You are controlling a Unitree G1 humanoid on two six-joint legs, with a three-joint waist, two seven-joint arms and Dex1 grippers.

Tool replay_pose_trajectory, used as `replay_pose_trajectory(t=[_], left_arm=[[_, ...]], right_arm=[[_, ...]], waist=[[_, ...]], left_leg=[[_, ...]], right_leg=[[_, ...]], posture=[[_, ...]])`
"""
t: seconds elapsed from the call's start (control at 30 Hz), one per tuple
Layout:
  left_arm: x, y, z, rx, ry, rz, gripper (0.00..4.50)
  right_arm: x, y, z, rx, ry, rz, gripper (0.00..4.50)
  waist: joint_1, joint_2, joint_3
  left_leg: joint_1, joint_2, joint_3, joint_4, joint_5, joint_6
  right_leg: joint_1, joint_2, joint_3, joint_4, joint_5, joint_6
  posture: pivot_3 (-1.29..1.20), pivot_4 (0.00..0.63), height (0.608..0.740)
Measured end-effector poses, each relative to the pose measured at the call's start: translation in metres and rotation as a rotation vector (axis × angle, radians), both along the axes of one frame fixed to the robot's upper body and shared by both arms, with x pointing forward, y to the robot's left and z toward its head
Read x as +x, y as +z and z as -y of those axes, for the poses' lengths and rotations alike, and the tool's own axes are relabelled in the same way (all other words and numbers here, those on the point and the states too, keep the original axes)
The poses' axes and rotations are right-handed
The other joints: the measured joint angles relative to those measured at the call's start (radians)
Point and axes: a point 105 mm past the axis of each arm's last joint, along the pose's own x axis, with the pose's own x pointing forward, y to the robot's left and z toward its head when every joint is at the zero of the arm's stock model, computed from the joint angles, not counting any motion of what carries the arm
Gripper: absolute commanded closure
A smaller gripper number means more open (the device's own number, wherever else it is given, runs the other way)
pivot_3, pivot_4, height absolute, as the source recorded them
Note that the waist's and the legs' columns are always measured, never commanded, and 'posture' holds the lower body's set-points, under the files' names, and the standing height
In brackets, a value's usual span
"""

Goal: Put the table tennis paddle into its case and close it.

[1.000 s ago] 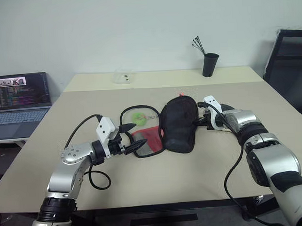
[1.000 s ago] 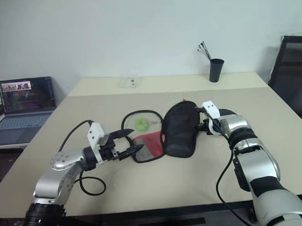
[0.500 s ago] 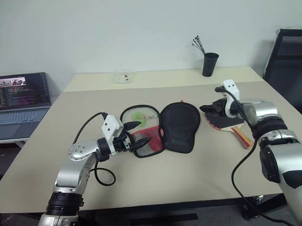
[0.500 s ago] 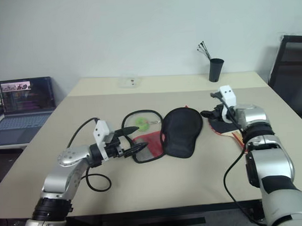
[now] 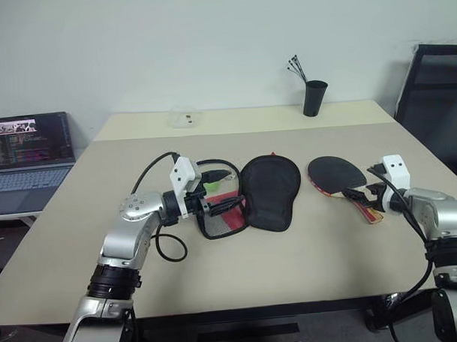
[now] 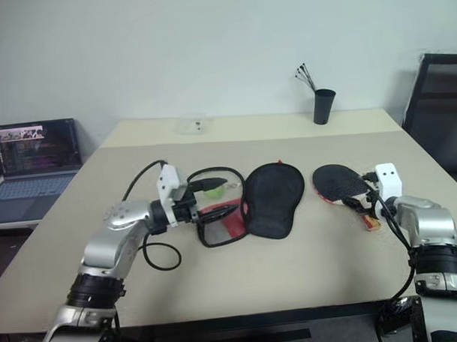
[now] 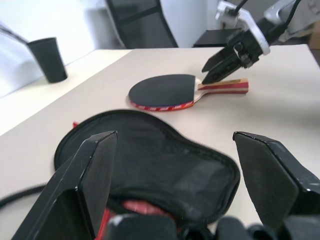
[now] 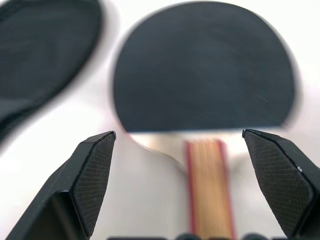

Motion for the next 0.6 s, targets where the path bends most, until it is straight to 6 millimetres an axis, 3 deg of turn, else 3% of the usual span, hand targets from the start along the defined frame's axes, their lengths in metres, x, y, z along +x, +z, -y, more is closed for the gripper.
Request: replay_pose_trajectory(t=[0.3, 0.53, 0.6], left_arm=[[0.001, -0.003, -0.001, 0.014, 0.004, -0.005, 0.45], [0.001, -0.004, -0.003, 0.018, 0.015, -0.004, 0.45], [0.001, -0.004, -0.004, 0.019, 0.021, -0.006, 0.45]], right_arm=[[0.001, -0.024, 0.007, -0.017, -0.027, -0.05, 0.03], [0.013, -0.025, 0.001, -0.074, 0.003, -0.038, 0.03], [0.015, -0.026, 0.001, -0.085, 0.0, -0.035, 0.4]], waist=[[0.0, 0.0, 0.0], [-0.001, 0.0, 0.0], [0.0, 0.0, 0.0]], left_leg=[[0.0, 0.0, 0.0, 0.0, 0.0, 0.0], [0.0, 0.0, 0.0, 0.0, 0.0, 0.0], [0.0, 0.0, 0.0, 0.0, 0.0, 0.0]], right_leg=[[0.0, 0.001, 0.001, 0.0, 0.0, 0.0], [0.001, 0.001, 0.001, 0.0, 0.0, 0.0], [0.001, 0.001, 0.001, 0.0, 0.0, 0.0]], posture=[[0.0, 0.15, 0.74], [0.0, 0.15, 0.74], [0.0, 0.15, 0.74]])
